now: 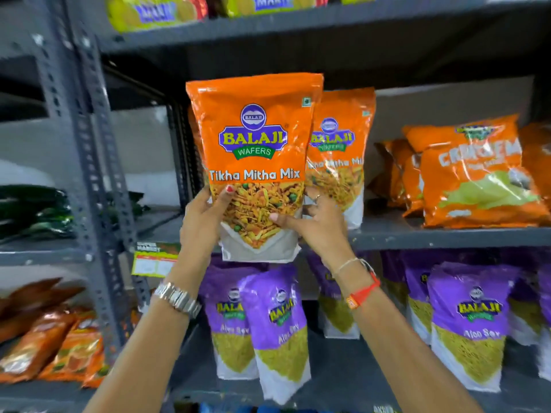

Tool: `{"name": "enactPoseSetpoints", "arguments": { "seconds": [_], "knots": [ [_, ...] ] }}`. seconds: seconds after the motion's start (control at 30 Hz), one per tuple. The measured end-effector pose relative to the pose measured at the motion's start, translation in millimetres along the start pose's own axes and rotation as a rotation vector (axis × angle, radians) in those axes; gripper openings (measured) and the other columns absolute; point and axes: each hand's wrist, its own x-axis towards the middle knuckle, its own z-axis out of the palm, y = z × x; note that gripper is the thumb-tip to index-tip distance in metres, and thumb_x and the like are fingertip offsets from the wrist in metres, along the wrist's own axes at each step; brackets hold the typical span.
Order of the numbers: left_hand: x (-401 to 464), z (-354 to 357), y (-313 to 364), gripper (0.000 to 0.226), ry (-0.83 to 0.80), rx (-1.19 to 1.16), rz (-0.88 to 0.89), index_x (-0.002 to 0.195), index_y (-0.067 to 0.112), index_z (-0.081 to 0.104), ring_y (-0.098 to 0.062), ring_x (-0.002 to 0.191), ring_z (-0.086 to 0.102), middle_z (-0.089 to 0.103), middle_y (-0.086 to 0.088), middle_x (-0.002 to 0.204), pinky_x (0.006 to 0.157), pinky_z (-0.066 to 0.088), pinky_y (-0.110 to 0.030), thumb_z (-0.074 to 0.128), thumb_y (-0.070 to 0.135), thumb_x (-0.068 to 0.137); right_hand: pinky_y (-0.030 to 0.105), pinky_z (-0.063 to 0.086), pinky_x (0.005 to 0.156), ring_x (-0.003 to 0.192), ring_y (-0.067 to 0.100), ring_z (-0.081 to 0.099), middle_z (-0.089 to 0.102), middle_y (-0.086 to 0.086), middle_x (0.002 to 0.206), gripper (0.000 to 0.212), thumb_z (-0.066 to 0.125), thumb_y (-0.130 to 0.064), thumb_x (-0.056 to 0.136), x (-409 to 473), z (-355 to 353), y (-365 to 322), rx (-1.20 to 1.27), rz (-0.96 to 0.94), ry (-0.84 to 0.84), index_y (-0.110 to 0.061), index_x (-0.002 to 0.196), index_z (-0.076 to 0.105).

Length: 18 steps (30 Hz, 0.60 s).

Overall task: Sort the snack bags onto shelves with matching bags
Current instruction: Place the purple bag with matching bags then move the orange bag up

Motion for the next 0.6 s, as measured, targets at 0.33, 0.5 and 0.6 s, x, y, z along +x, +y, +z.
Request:
{"name": "enactPoseSetpoints", "arguments": {
  "seconds": [0.33, 0.5, 0.6],
  "knots": [
    [94.5, -12.3, -21.2, 0.017, 0.115, 0.002, -0.167, 0.082, 0.033, 0.056, -0.029, 0.100, 0.064, 0.067, 0.001, 0.101, 0.096, 0.047, -0.056, 0.054, 0.049, 0.086, 0.054, 0.056, 0.087, 0.101, 0.027, 0.065, 0.071, 0.003, 0.110, 0.059, 0.087, -0.037, 0.059, 90.1, 63.8, -9.4, -0.009, 0.096, -0.085, -0.021, 0.110, 0.063],
    [113.8, -16.7, -42.1, 0.018, 0.122, 0.030, -0.167, 0.081, 0.035, 0.058, -0.028, 0.100, 0.065, 0.069, 0.002, 0.100, 0.096, 0.048, -0.055, 0.056, 0.053, 0.083, 0.051, 0.055, 0.092, 0.110, 0.030, 0.062, 0.069, 0.008, 0.120, 0.065, 0.085, -0.035, 0.064, 102.3, 84.2, 0.5, -0.020, 0.139, -0.089, -0.016, 0.120, 0.059],
    [120.3, -20.7, -62.1, 0.026, 0.100, 0.076, -0.161, 0.092, 0.034, 0.059, -0.028, 0.102, 0.065, 0.069, 0.000, 0.105, 0.097, 0.048, -0.053, 0.057, 0.057, 0.080, 0.053, 0.055, 0.091, 0.112, 0.033, 0.062, 0.067, 0.009, 0.122, 0.067, 0.085, -0.037, 0.063, 104.2, 94.3, 14.6, -0.029, 0.173, -0.105, -0.016, 0.121, 0.059]
  ]
}}
